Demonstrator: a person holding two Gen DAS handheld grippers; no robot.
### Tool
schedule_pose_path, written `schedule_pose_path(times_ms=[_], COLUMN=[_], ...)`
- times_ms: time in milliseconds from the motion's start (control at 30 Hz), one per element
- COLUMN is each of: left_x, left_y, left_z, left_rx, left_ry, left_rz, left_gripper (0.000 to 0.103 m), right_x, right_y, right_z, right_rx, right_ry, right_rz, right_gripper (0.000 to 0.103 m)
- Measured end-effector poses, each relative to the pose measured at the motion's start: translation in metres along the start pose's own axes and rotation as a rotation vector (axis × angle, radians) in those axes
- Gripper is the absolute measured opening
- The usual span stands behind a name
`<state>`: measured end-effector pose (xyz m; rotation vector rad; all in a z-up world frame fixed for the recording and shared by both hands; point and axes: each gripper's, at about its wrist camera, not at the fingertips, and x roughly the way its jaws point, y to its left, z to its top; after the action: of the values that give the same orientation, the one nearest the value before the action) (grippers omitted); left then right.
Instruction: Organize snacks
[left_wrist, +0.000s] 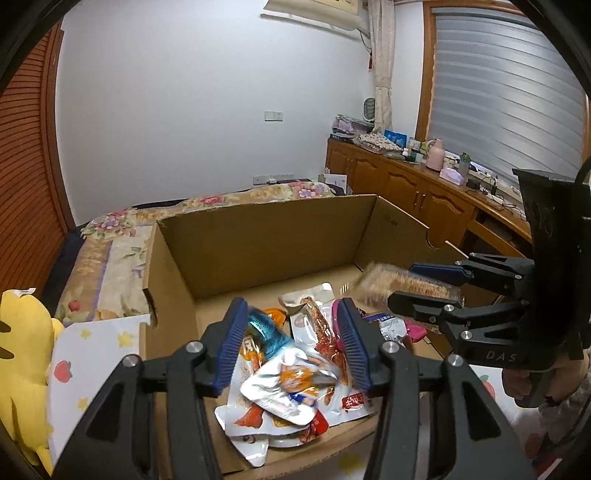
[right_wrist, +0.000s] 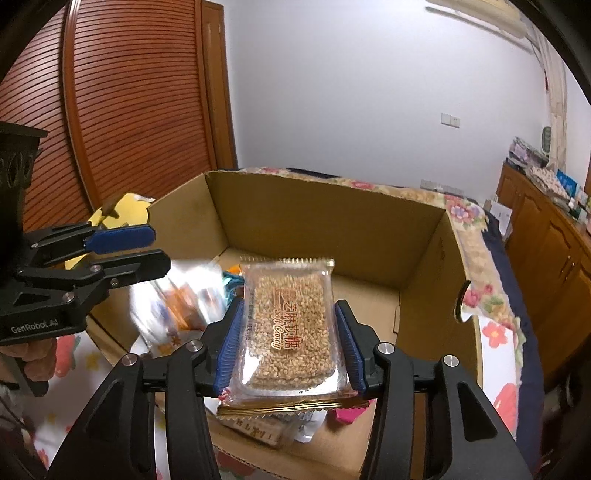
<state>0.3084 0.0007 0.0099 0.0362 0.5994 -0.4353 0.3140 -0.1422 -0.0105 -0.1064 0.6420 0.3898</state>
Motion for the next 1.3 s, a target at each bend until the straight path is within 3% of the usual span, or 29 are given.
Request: schedule_pose_path(times_ms=[433,767,900,1300], left_x=[-0.03,-0.082,-0.113,-0.168], left_y=[-0.01,-0.031,-0.043,-0.069], left_z=[-0.006,-0.01,-0.01,-0.016], left_rx=[0.018,0.039,0.047,0.059], left_ry=[-0.022,-0.057,-0.081,-0.105], left_rz=[0.053,0.103,0.128,0.144], left_gripper=[0.05,0.05,0.057,0.061], right_x=[-0.029,-0.087,-0.118,-0.186], right_y=[0.011,0.025,0.03,0.039], right_z=[-0.003,-0.017,-0.018,-0.036], right_rx=[0.006,0.035,0.04,0.078], right_ry=[-0.04,-0.1,-0.134,-0.196], right_rz=[-0.009,-0.016,-0.021,-0.077], right_gripper=[0.05,0.05,0.05,0.051])
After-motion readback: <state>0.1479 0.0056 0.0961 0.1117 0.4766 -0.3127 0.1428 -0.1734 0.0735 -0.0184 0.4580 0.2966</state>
